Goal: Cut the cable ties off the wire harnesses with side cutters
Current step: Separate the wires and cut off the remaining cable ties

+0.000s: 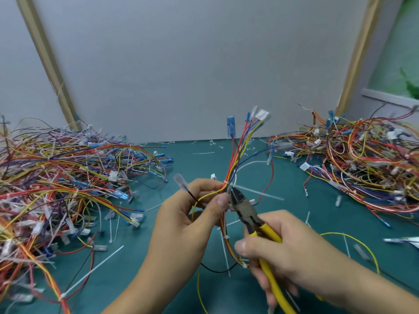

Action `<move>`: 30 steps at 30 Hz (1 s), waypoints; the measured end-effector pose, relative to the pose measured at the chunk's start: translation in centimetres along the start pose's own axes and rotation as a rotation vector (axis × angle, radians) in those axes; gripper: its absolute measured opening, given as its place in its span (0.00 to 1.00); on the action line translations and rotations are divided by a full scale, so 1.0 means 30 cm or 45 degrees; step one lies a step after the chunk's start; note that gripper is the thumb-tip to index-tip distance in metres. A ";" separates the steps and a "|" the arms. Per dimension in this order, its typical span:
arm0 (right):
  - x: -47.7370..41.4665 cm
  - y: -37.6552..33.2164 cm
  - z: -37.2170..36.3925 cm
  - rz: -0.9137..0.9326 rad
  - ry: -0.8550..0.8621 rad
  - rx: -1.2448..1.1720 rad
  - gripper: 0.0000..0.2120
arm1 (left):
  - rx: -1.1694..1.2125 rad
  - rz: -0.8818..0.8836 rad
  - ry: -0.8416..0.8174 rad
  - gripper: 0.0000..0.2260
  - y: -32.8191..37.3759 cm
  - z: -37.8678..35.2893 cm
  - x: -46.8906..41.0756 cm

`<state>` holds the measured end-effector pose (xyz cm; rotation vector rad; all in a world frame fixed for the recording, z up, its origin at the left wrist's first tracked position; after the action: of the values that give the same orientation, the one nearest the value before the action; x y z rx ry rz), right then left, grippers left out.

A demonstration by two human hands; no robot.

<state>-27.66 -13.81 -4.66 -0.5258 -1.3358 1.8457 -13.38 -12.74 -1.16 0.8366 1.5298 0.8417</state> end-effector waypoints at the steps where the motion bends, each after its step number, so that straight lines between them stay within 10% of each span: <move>1: -0.008 0.010 -0.003 -0.019 -0.017 0.009 0.09 | -0.028 -0.006 0.043 0.03 -0.005 0.010 -0.003; 30: -0.113 0.003 0.003 0.086 0.094 -0.246 0.09 | 0.200 0.141 0.195 0.03 -0.058 -0.019 -0.072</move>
<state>-25.67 -16.54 -5.10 -0.7408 -1.4707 1.7427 -13.83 -15.50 -1.56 0.9981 1.7133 0.8915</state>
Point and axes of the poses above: each hand's wrist, its own x-axis away from the middle knuckle, its own z-axis out of the back of the hand, y = z × x, the point moved 7 cm from there along -x, towards the middle knuckle, and after that the axes turned 7 degrees about x, right-handed, at the moved point
